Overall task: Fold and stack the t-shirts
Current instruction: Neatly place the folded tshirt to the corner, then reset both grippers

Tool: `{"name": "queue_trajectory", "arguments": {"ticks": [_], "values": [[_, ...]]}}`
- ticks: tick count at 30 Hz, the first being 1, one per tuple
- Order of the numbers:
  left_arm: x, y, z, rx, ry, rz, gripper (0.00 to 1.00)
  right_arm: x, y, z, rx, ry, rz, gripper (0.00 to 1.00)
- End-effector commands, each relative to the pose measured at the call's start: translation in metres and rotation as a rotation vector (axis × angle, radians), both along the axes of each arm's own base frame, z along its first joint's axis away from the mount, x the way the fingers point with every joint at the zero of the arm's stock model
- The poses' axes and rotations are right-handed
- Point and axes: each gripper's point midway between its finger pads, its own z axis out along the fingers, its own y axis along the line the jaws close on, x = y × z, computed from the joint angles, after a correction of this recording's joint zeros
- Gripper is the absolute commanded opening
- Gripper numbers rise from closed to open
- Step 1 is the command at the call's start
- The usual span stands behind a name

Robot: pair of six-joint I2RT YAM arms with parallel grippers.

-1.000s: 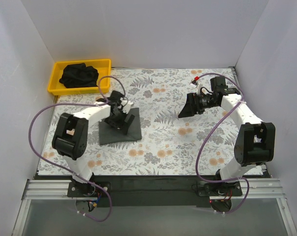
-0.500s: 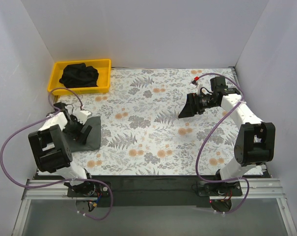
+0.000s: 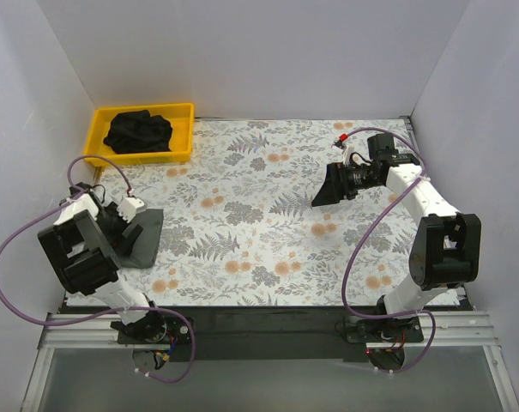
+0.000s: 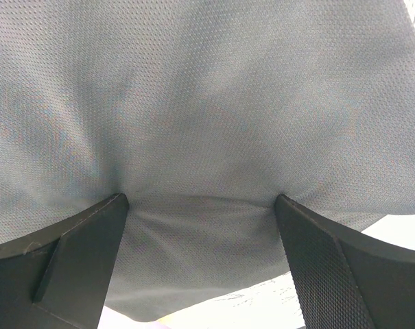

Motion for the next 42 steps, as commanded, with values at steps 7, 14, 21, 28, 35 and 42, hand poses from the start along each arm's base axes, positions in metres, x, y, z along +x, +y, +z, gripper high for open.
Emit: {"name": "queue_trajectory", "arguments": {"ticks": [7, 14, 21, 28, 35, 42], "values": [[-0.014, 0.024, -0.011, 0.023, 0.152, 0.050, 0.89, 0.000, 0.001, 0.009, 0.009, -0.025, 0.013, 0.98], [0.061, 0.018, 0.113, -0.097, -0.037, 0.233, 0.91, 0.007, -0.002, 0.018, -0.010, -0.069, 0.013, 0.99], [0.148, -0.069, 0.244, -0.226, -0.336, 0.272, 0.92, 0.012, -0.008, 0.025, -0.050, -0.125, -0.002, 0.98], [0.195, -0.218, 0.282, -0.561, -0.415, 0.334, 0.93, 0.013, -0.026, 0.019, -0.168, -0.181, -0.054, 0.98], [0.167, -0.315, 0.197, -0.536, -0.330, 0.305, 0.93, -0.011, -0.054, -0.021, -0.342, -0.152, -0.094, 0.99], [0.104, -0.315, 0.108, -0.451, -0.227, 0.312, 0.93, -0.040, -0.065, -0.051, -0.396, -0.118, -0.085, 0.98]]}}
